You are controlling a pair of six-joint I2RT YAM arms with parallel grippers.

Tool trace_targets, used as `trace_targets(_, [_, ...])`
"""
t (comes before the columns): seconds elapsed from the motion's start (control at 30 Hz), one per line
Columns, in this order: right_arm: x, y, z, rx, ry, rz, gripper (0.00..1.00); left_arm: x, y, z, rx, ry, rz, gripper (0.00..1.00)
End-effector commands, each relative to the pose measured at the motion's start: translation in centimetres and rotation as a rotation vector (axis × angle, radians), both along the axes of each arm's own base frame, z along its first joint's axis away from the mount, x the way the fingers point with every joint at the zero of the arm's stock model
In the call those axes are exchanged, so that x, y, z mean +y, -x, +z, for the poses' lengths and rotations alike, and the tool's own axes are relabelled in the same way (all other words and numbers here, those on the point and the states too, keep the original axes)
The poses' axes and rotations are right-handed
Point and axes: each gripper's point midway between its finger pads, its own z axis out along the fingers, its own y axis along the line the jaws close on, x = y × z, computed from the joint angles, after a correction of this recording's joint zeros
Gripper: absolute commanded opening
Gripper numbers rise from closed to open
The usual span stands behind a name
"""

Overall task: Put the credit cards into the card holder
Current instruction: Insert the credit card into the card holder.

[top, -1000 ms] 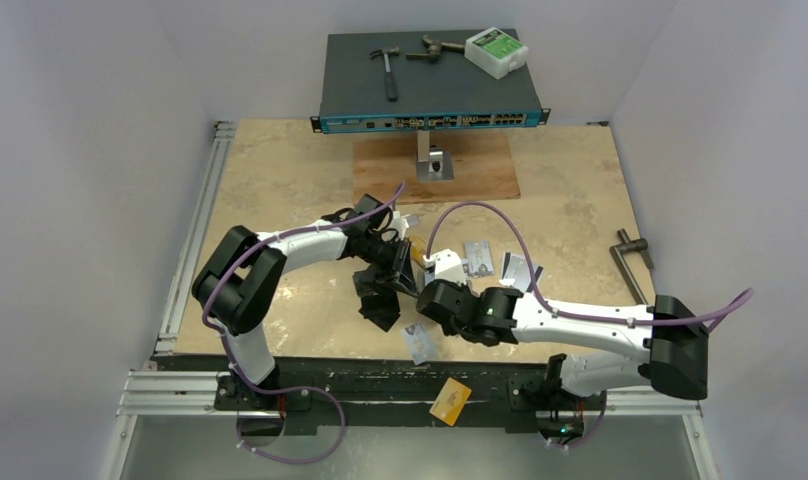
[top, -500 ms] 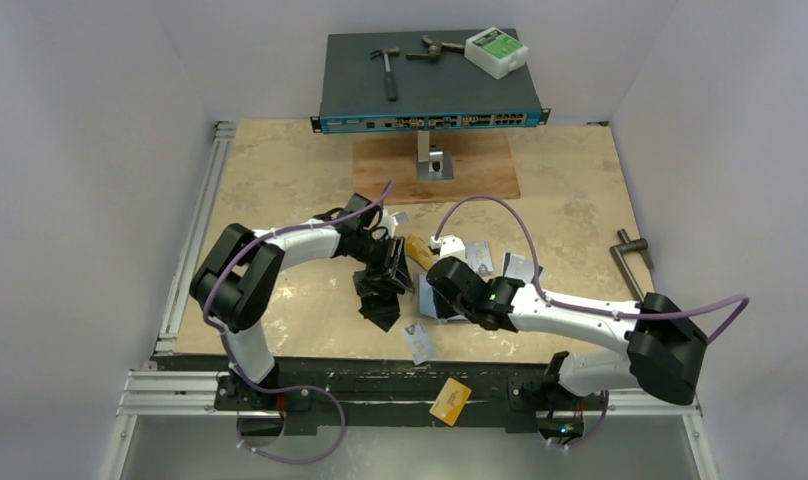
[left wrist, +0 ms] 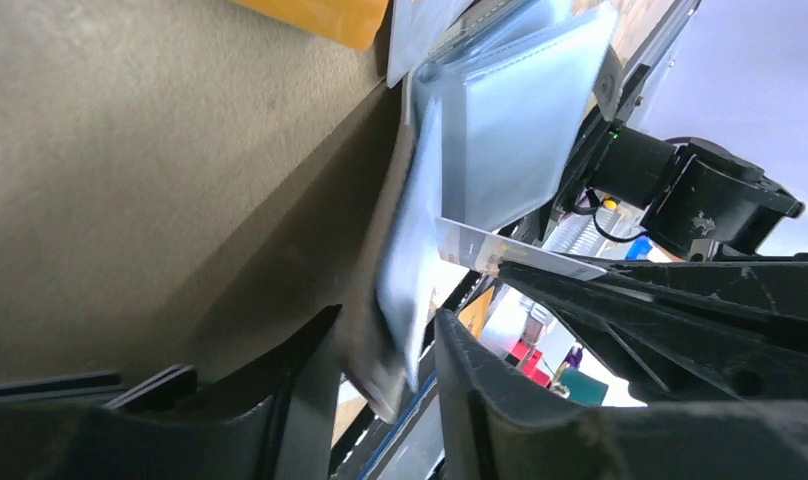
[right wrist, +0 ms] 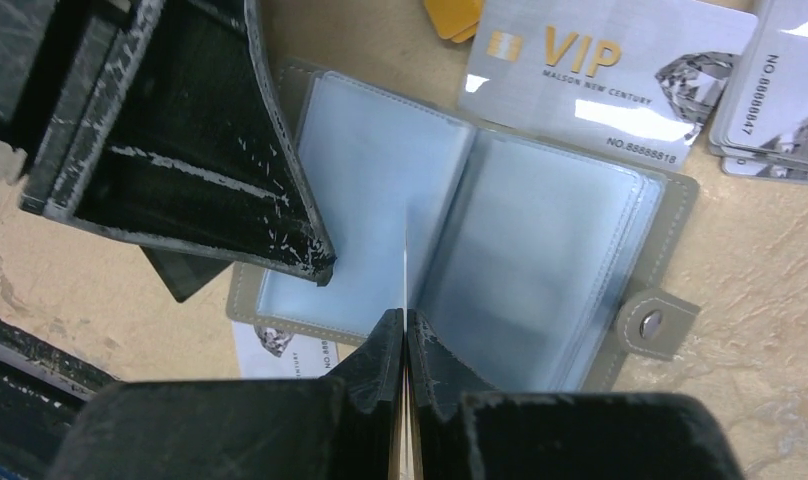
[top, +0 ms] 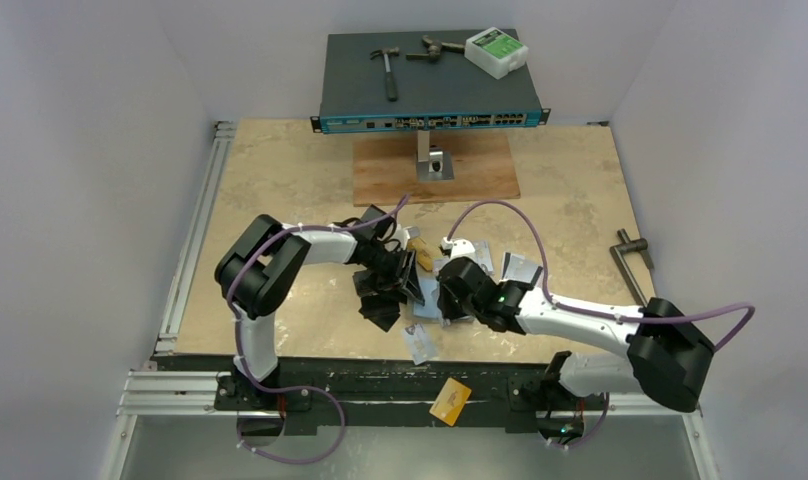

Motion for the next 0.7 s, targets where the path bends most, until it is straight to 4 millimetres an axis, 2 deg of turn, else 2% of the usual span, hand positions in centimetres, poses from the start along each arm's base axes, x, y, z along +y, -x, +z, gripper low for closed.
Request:
trace_targets(0.0, [-0.3, -0.7, 1.0, -0.016, -0.082, -0.042, 0.00, -1.4, -0.8, 0.9, -0.026, 0.026, -0.017, 0.34])
trace_targets(0.17, [-1.9, -1.5, 1.2, -0.017, -0.130, -0.114, 0.00, -1.6, -1.2, 0.2, -0.021, 0.012, -0.010, 0.12])
trace_targets(0.3, [-4.0, -2.5, 1.3, -0.023, -0.197, -0.234, 0.00, -2.1, -1.2, 0.9, -0.059, 0.053, -0.039, 0.00])
trace_targets(0.43, [-4.0, -3.0, 2.7, -0.056, -0.401, -0.299, 0.00, -2.1, -0.5, 1.4, -0.084, 0.105, -0.086, 0.00])
trace_targets(0.53, [-3.9, -2.8, 3.1, -0.073, -0.529, -0.327, 0.00, -2.2, 0.2, 1.7, -0.083, 0.166, -0.113, 0.00])
trace_targets(0.67, [-4.0, -2.9, 5.9, -0.164, -0.652, -0.314, 0.00, -3.1, 0.5, 4.4, -0.199, 0.342, -0.201, 0.00])
